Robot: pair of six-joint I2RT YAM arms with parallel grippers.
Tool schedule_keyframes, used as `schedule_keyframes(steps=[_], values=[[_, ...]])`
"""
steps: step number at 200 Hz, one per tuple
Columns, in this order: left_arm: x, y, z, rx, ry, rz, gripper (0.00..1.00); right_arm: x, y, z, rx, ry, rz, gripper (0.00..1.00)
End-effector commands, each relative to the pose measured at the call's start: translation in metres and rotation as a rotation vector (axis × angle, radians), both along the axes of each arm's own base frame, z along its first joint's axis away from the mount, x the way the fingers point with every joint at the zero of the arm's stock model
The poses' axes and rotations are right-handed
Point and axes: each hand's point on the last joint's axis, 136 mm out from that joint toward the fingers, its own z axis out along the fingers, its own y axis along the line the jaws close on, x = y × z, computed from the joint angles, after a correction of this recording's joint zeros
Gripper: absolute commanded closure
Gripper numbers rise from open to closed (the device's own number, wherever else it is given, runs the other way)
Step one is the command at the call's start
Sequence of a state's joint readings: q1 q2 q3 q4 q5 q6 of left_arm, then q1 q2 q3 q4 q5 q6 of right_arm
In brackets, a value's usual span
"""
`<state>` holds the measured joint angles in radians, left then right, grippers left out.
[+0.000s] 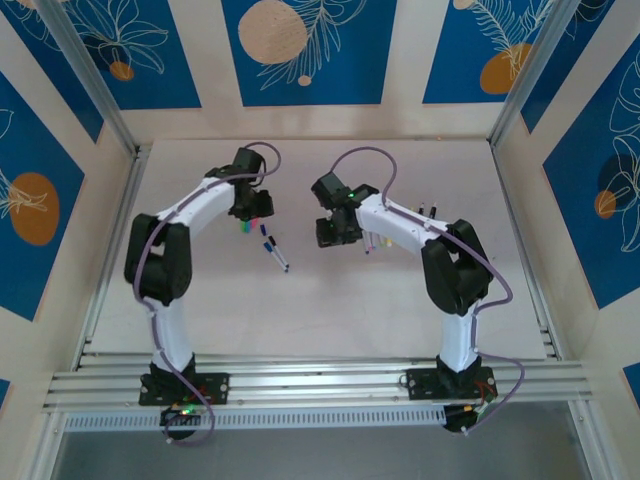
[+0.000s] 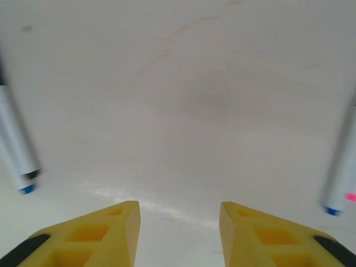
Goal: Open the pen caps
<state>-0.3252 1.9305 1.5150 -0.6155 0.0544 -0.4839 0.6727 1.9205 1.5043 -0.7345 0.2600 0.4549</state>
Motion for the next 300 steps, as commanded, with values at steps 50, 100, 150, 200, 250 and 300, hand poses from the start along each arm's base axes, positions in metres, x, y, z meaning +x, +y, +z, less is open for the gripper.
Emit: schedule_keyframes(steps=[50,100,150,200,250,300], values=[[-0.042,0.003,0.047,-0.270,-0.074,0.030,0.68,-0.023,0.081,-0.002,0.161,0.076,0.169,0.62],[-0.071,0.018,0.034,-0.300,-0.073,0.066,0.69,-0.020,0.112,-0.017,0.180,0.121,0.229,0.73],[-0.081,0.032,0.026,-0.347,-0.067,0.103,0.70,-0.019,0.128,-0.030,0.141,0.142,0.266,0.73],[-0.078,0.038,0.019,-0.408,-0.058,0.139,0.71,-0.016,0.127,-0.049,0.053,0.157,0.256,0.74],[-0.071,0.035,0.016,-0.431,-0.051,0.134,0.72,-0.014,0.120,-0.054,0.004,0.152,0.247,0.76],[-0.067,0.032,0.014,-0.448,-0.044,0.131,0.73,-0.013,0.117,-0.062,-0.025,0.166,0.242,0.76]])
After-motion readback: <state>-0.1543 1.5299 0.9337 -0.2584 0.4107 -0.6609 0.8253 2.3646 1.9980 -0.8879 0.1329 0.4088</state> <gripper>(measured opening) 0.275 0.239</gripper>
